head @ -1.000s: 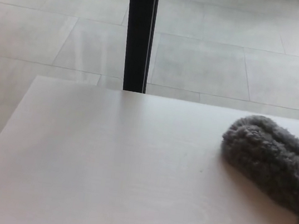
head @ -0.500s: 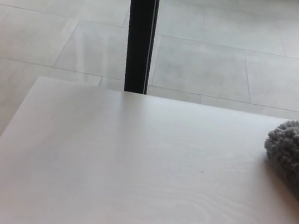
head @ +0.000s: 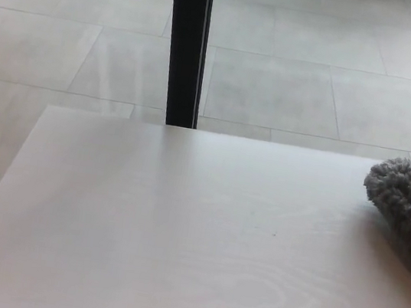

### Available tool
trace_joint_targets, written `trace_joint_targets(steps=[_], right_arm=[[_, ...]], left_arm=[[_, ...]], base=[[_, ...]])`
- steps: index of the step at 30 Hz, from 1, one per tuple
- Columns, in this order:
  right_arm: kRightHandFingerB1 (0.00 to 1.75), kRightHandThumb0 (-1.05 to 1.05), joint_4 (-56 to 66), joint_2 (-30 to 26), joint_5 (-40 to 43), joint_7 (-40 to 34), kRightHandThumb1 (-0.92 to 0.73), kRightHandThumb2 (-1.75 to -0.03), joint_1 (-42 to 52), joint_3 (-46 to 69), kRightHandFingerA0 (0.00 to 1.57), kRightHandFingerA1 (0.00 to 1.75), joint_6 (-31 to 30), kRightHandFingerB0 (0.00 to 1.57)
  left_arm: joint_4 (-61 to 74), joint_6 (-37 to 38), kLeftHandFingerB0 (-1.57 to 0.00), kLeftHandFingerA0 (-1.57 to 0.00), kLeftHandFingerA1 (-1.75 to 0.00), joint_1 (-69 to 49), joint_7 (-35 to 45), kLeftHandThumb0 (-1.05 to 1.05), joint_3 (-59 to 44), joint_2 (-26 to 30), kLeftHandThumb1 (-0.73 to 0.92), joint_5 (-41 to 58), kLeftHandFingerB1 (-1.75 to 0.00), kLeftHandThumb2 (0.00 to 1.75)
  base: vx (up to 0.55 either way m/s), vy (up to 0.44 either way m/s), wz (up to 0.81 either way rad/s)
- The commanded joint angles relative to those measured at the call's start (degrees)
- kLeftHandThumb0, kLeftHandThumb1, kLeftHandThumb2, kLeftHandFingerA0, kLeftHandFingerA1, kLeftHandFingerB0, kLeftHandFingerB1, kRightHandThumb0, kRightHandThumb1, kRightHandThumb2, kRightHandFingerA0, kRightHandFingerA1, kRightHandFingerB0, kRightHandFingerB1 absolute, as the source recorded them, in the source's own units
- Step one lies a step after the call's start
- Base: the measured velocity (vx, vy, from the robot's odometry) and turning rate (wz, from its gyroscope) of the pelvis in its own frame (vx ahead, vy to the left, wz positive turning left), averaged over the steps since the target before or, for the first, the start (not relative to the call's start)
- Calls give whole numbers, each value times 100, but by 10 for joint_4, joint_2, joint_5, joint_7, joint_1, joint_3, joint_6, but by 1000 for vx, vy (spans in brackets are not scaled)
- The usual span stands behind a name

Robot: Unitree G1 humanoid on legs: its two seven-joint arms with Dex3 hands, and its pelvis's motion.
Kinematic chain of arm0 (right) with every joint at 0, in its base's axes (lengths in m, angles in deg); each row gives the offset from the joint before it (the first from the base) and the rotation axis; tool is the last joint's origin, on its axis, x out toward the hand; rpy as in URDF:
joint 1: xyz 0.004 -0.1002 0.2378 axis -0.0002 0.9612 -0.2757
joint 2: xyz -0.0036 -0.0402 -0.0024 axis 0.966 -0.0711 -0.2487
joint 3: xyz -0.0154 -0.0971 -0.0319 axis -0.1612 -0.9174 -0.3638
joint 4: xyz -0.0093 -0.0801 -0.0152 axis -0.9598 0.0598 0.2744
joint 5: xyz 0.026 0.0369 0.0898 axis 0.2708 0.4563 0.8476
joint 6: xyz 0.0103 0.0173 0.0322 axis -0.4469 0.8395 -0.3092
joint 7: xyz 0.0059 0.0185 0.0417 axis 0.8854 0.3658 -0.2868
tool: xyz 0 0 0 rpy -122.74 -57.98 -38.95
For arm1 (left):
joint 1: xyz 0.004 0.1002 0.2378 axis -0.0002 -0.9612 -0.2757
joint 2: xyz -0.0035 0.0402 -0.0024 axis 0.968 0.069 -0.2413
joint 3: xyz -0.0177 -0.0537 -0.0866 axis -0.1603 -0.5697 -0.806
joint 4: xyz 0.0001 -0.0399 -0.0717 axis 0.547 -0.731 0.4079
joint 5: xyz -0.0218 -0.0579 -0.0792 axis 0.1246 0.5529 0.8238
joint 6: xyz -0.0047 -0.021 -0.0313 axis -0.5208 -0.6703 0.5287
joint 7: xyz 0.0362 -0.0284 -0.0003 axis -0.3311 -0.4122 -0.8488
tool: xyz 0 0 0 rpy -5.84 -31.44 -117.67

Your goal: The robot uses its right hand to pick up the duster kept in the middle of the desk and use it to wipe the desk by swiping its surface twice

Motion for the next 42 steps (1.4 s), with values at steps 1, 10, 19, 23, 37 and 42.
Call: trace_joint_targets(steps=[1,10,19,23,37,42], right_arm=[[0,-104,36,-27,75,128,-71,-62,8,41,0,0,34,0],[0,-105,143,-111,131,196,-67,-61,51,108,0,0,71,0],[11,-105,380,-165,229,268,-61,-101,203,257,0,19,58,0],[24,-105,501,-176,296,302,-59,-102,298,388,0,37,59,0],[63,-81,335,-76,434,157,-50,-102,436,729,149,158,121,7],[87,-78,186,-57,510,158,-73,-62,411,807,111,166,199,0]], left_arm=[[1,20,-61,-70,-59,-8,-2,-44,6,6,66,-6,-47,59],[3,20,-60,-71,-61,-8,-3,-45,9,5,67,-7,-48,59],[-6,13,-62,-70,-59,-17,5,-43,-4,6,66,8,-49,58],[-1,15,-64,-69,-61,-22,-5,-41,4,6,66,-1,-51,59],[-9,16,-61,-70,-55,-32,-14,-42,13,8,67,-13,-46,60],[-6,18,-60,-68,-56,-35,-8,-43,13,4,67,-10,-47,60]], base=[[0,0,0],[0,0,0],[0,0,0],[0,0,0],[0,0,0],[0,0,0]])
